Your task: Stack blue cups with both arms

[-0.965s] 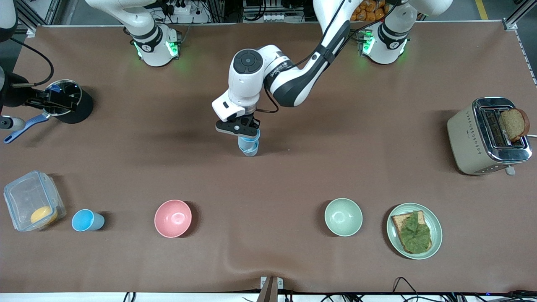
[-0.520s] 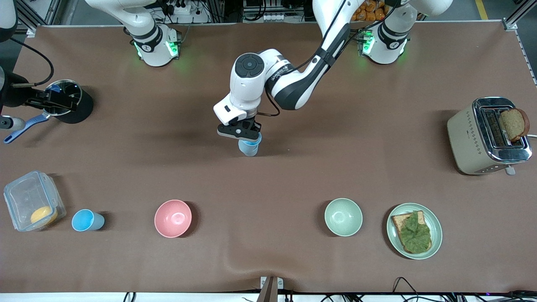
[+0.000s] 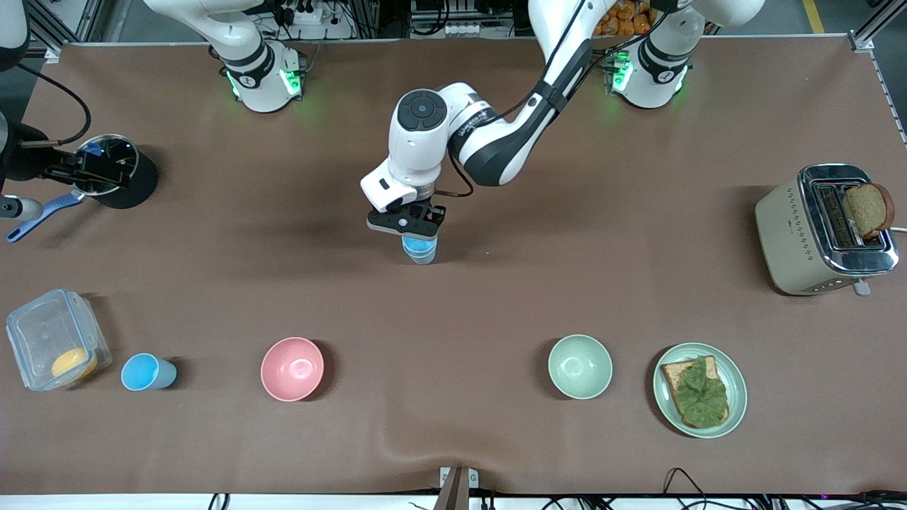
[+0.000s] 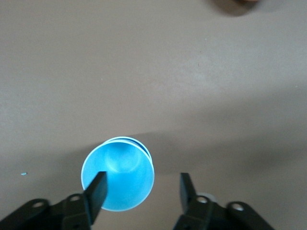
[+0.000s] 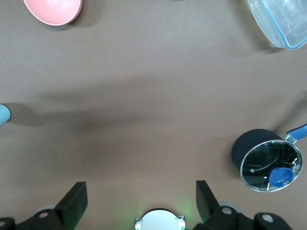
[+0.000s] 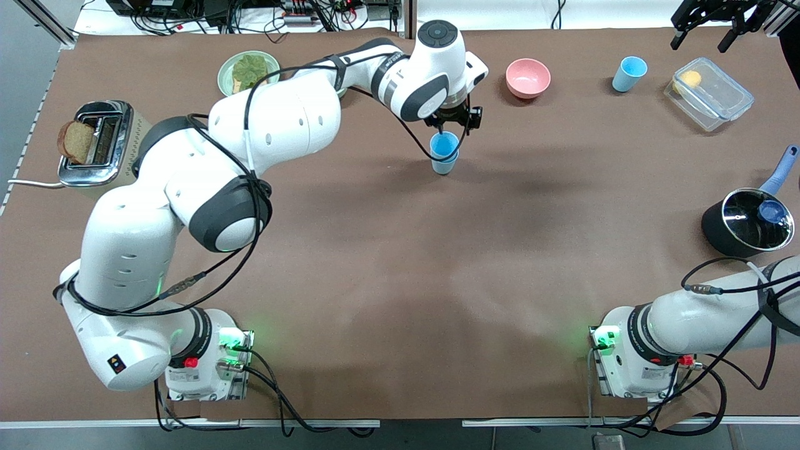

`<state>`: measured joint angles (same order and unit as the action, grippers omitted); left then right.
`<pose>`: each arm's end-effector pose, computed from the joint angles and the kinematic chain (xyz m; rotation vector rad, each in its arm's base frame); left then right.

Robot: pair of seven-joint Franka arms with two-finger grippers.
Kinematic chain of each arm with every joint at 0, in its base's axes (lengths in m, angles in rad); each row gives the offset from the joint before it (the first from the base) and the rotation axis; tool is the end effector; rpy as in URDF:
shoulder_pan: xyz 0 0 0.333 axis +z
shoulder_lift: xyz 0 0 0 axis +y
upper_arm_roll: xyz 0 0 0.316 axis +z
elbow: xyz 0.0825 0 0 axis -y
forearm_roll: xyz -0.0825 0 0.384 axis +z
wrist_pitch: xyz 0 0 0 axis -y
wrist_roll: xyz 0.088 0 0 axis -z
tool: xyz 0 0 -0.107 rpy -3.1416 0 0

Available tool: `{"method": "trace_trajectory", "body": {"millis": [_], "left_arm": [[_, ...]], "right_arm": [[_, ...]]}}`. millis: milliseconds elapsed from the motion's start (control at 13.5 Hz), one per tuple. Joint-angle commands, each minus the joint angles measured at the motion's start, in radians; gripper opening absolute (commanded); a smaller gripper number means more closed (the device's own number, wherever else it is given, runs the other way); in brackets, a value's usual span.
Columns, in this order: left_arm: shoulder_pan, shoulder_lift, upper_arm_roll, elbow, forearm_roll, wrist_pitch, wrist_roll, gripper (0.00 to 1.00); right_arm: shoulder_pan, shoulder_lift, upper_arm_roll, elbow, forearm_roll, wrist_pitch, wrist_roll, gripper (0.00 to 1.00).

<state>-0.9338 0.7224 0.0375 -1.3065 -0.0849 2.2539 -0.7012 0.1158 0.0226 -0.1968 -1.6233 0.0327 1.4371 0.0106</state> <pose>0.4680 -0.6006 0.3353 2.9315 -0.2367 0.1816 0.5412 -0.0390 0.5779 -3.0862 0.1406 0.3213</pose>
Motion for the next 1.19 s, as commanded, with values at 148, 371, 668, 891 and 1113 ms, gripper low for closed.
{"method": "trace_trajectory", "body": {"millis": [148, 371, 668, 891, 1113], "left_arm": [[0.098, -0.148, 0.001, -0.074, 0.008, -0.153, -0.003, 1.00], [0.183, -0.250, 0.004, -0.100, 0.011, -0.373, 0.076, 1.00], [0.366, -0.427, 0.010, -0.204, 0.011, -0.468, 0.192, 1.00], [0.501, -0.555, 0.009, -0.279, 0.100, -0.531, 0.196, 1.00], [0.625, -0.685, 0.007, -0.365, 0.139, -0.557, 0.291, 1.00]], "right_arm": [[-0.021, -0.007, 0.017, -0.004, -0.016, -0.004, 0.005, 1.00], [-0.024, -0.007, 0.017, -0.006, -0.016, -0.006, 0.003, 1.00], [-0.024, -0.006, 0.017, -0.004, -0.016, -0.004, 0.000, 1.00], [-0.025, -0.006, 0.017, -0.004, -0.016, -0.004, 0.000, 1.00], [-0.025, -0.006, 0.017, -0.004, -0.016, -0.004, 0.000, 1.00]]}}
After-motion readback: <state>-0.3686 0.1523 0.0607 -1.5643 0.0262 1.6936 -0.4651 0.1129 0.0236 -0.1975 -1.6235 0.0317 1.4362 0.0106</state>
